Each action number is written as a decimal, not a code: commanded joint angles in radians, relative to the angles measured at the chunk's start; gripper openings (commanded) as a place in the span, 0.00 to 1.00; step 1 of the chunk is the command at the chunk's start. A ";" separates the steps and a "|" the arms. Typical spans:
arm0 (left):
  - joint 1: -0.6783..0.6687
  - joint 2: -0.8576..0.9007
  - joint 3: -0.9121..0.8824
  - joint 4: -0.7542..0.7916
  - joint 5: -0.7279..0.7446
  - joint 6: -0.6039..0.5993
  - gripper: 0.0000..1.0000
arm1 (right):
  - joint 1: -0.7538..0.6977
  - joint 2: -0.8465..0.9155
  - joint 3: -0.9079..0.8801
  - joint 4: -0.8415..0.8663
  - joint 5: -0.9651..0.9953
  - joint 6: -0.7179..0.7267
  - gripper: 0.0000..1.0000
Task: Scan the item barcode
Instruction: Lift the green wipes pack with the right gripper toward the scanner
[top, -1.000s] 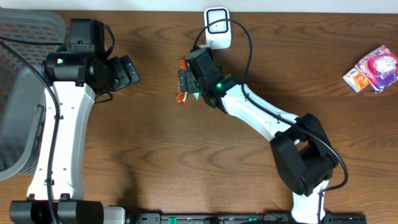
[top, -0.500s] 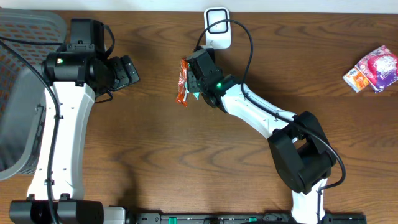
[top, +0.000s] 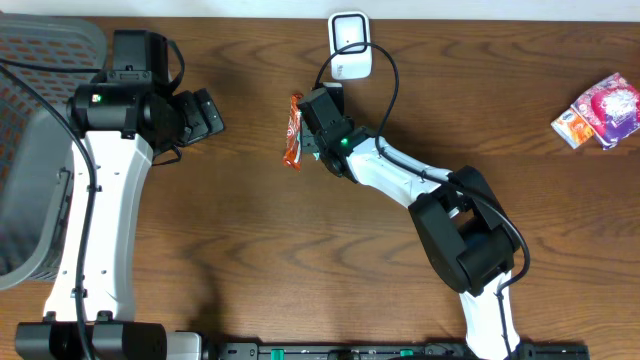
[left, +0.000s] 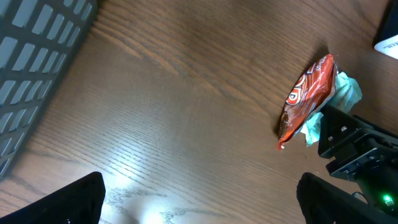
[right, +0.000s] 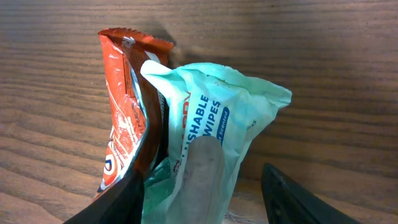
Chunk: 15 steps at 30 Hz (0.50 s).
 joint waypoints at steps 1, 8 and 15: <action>0.002 -0.011 0.008 -0.003 -0.009 -0.005 0.98 | -0.008 0.007 -0.005 0.005 0.032 0.014 0.54; 0.002 -0.011 0.008 -0.003 -0.009 -0.005 0.98 | -0.008 0.037 -0.005 0.016 0.039 0.015 0.54; 0.002 -0.011 0.008 -0.003 -0.009 -0.005 0.98 | -0.008 0.051 -0.005 0.013 0.093 0.013 0.53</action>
